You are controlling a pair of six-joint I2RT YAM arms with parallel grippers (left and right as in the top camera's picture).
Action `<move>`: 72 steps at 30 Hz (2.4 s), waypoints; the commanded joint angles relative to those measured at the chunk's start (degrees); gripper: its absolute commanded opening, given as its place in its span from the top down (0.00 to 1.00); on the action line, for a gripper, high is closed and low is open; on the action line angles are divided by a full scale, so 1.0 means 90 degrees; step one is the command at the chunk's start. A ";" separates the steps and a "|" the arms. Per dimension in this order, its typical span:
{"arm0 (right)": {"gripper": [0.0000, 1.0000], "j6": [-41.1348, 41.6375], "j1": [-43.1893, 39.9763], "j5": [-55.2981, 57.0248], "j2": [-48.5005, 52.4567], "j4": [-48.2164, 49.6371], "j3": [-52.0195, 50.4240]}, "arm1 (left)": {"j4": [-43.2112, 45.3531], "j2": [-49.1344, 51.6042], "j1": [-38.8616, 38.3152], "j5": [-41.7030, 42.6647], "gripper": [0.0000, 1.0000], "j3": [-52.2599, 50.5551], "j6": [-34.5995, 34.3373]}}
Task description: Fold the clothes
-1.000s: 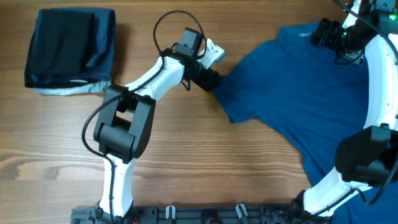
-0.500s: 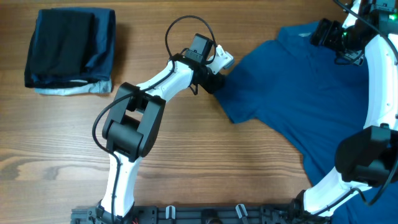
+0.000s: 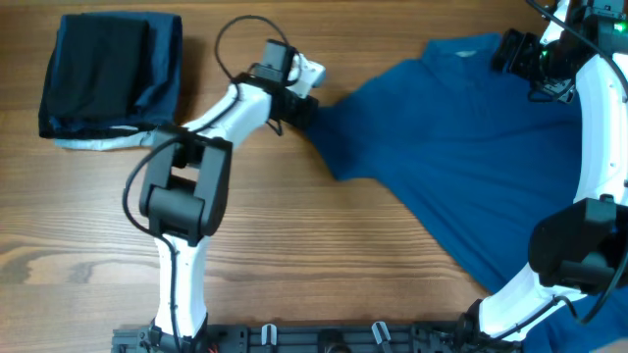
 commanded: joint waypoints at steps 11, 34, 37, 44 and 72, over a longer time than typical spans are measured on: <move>0.00 0.0044 -0.0002 0.0034 -0.0095 0.0017 0.0100 | -0.0996 0.0119 0.1630 -0.0823 0.96 -0.0109 -0.1314; 0.00 0.0046 -0.0002 0.0034 -0.0095 0.0017 0.0100 | -0.2827 -0.0831 0.1906 -0.2225 0.96 -0.0107 -0.2531; 0.00 0.0046 -0.0002 0.0034 -0.0095 0.0017 0.0100 | -0.3118 -0.0831 0.1904 -0.2249 0.96 -0.0107 -0.2533; 0.00 0.0044 -0.0002 0.0034 -0.0095 0.0017 0.0100 | -0.3249 -0.2098 0.1498 -0.2312 0.00 -0.0100 -0.2443; 0.00 0.0044 -0.0002 0.0034 -0.0095 0.0017 0.0100 | 0.2688 0.0185 -0.0063 -0.1506 0.08 -0.0102 0.0070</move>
